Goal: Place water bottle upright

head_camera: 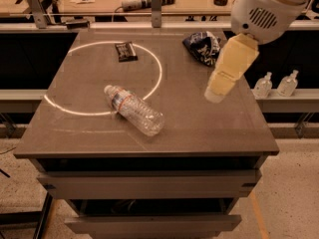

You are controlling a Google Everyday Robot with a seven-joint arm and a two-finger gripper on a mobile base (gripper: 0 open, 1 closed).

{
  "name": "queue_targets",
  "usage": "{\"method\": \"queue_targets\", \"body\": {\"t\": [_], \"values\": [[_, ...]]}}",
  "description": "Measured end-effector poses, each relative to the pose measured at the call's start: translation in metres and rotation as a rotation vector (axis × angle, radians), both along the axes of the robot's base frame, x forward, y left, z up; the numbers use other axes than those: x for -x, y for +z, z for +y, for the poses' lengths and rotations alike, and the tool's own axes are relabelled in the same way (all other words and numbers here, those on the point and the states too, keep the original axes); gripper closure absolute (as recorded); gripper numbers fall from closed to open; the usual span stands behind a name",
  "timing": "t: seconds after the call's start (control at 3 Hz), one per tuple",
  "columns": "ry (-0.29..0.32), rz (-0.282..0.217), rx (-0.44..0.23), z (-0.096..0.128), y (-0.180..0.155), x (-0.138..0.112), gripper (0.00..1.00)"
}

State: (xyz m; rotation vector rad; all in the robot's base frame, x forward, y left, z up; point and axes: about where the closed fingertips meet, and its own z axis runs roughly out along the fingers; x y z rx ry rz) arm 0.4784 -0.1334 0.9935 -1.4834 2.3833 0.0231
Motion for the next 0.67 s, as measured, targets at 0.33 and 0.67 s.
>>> {"method": "queue_targets", "body": {"t": [0.33,0.67], "values": [[-0.034,0.017,-0.027,0.053,-0.008,-0.004,0.0],[-0.048,0.053,-0.039,0.096,-0.024,-0.015,0.0]]}}
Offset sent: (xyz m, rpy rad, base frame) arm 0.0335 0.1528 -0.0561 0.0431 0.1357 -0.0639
